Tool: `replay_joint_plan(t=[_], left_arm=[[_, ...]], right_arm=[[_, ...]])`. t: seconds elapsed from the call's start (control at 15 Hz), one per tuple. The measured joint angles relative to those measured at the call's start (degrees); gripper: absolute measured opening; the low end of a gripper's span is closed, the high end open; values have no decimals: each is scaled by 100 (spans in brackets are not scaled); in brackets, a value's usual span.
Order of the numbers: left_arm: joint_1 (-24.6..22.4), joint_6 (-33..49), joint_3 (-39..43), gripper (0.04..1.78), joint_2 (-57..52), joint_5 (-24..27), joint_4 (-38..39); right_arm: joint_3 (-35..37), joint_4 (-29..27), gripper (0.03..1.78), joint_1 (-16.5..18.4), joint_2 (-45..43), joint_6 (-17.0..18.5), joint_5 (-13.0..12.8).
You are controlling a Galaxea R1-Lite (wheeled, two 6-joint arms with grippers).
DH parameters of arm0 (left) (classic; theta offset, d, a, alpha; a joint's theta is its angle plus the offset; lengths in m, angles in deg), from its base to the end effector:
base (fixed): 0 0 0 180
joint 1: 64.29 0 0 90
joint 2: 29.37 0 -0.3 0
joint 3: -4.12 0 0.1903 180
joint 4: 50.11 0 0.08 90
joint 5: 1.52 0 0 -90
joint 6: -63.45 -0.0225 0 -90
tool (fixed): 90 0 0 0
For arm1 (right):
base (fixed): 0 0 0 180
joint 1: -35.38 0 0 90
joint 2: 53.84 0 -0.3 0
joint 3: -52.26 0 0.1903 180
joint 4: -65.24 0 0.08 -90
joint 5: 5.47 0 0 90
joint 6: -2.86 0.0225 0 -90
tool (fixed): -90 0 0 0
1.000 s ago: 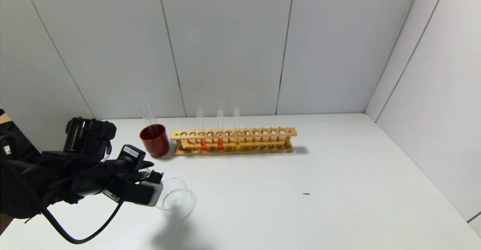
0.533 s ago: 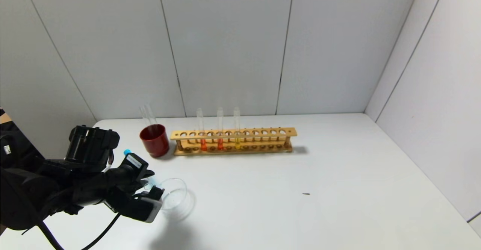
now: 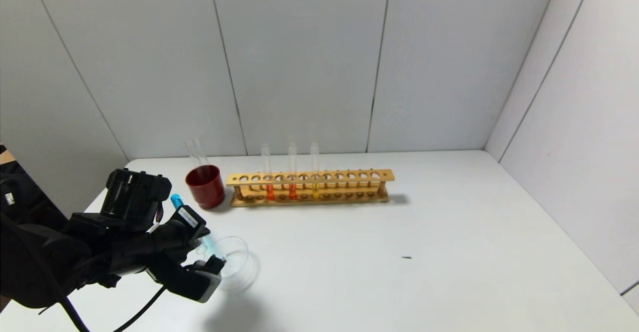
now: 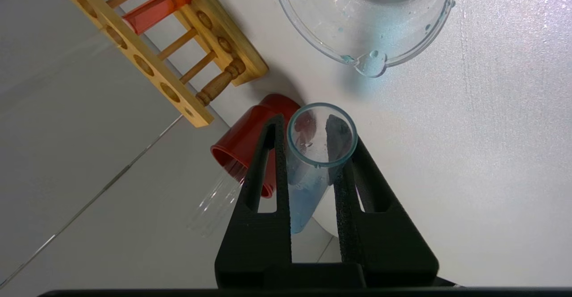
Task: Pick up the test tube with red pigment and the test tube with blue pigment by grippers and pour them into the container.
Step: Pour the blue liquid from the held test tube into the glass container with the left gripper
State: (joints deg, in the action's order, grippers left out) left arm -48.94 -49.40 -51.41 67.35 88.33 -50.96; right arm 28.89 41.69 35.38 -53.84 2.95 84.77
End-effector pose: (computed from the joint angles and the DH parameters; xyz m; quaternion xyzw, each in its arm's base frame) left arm 0.2454 -0.0673 0.1040 0.7976 0.0937 -0.3644 0.4714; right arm -0.0228 0.0001 0.0752 0.0008 0.0016 0.0021 1.0000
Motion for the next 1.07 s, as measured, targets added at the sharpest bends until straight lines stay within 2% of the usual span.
replay_joint_plan(t=[0.33,1.07], left_arm=[[69,-344,18,33,85,-308,13],[293,-322,-221,33,702,-618,518]], right_arm=[[0,0,175,0,0,0,0],[0,0,175,0,0,0,0]])
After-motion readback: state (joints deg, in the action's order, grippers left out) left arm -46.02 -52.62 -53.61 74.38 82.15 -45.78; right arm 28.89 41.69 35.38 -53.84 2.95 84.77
